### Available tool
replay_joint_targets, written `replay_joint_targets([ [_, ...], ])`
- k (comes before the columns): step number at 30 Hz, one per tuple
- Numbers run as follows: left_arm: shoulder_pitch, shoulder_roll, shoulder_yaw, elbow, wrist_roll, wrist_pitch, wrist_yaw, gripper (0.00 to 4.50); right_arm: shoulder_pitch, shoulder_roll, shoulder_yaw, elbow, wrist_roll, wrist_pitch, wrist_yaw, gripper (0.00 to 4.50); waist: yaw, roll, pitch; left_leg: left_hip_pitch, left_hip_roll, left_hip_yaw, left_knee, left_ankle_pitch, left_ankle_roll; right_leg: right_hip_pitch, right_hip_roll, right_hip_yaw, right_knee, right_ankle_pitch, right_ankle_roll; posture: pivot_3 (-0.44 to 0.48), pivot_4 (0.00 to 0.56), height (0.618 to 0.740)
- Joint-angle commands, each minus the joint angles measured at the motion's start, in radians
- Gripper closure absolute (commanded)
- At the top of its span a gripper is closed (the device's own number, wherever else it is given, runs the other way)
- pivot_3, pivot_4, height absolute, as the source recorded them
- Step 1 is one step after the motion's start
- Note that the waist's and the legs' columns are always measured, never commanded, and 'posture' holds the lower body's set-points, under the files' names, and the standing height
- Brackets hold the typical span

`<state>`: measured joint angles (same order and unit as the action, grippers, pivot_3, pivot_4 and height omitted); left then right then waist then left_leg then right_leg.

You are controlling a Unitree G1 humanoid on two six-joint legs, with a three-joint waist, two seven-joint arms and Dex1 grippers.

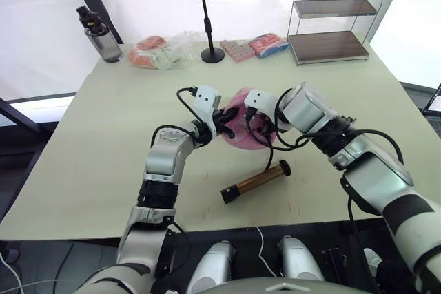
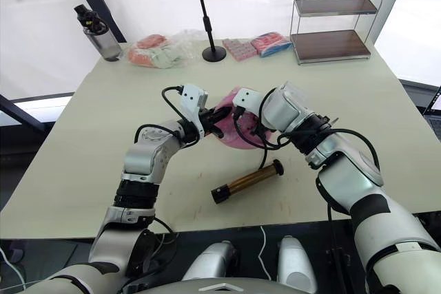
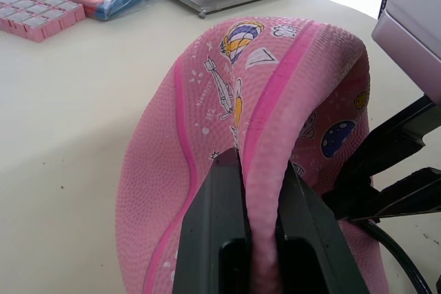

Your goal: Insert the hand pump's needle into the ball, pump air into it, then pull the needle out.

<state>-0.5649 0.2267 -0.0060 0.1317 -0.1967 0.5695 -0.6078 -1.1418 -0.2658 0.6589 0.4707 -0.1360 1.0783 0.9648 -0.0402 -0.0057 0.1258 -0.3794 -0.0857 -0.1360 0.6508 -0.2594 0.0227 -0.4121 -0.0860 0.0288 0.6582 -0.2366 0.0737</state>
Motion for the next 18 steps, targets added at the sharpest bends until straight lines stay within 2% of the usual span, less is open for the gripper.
replay_joint_targets([
  [1, 0.028, -0.025, -0.081, 0.05, -0.001, 0.025, -0.034, 4.41, 0.001, 0.003, -0.007, -0.057, -0.001, -0.042, -0.009, 4.19, 0.0, 0.0, 0.0, 0.0, 0.0, 0.0, 0.0, 0.0, 0.0, 0.0, 0.0, 0.0, 0.0, 0.0, 0.0, 0.0, 0.15, 0.74],
  [14, 0.031, -0.025, -0.087, 0.058, 0.005, 0.01, -0.03, 4.41, 0.023, -0.035, -0.007, -0.154, 0.021, 0.03, 0.008, 4.19, 0.004, 0.001, 0.002, -0.002, -0.001, -0.001, 0.0, 0.0, 0.0, 0.0, -0.001, -0.001, -0.001, 0.0, 0.0, 0.0, 0.15, 0.74],
  [15, 0.031, -0.025, -0.087, 0.058, 0.005, 0.01, -0.03, 4.47, 0.023, -0.035, -0.008, -0.154, 0.023, 0.034, 0.007, 3.69, 0.004, 0.001, 0.002, -0.002, -0.001, -0.001, 0.0, 0.0, 0.0, 0.0, -0.001, -0.001, -0.001, 0.0, 0.0, 0.0, 0.15, 0.74],
  [18, 0.03, -0.025, -0.087, 0.066, 0.008, 0.006, -0.031, 4.5, 0.022, -0.035, -0.007, -0.144, 0.024, 0.033, 0.002, 2.7, 0.006, 0.003, 0.003, -0.002, -0.001, -0.001, 0.0, 0.0, 0.0, 0.0, -0.001, -0.001, -0.001, 0.0, 0.0, 0.0, 0.15, 0.74],
])
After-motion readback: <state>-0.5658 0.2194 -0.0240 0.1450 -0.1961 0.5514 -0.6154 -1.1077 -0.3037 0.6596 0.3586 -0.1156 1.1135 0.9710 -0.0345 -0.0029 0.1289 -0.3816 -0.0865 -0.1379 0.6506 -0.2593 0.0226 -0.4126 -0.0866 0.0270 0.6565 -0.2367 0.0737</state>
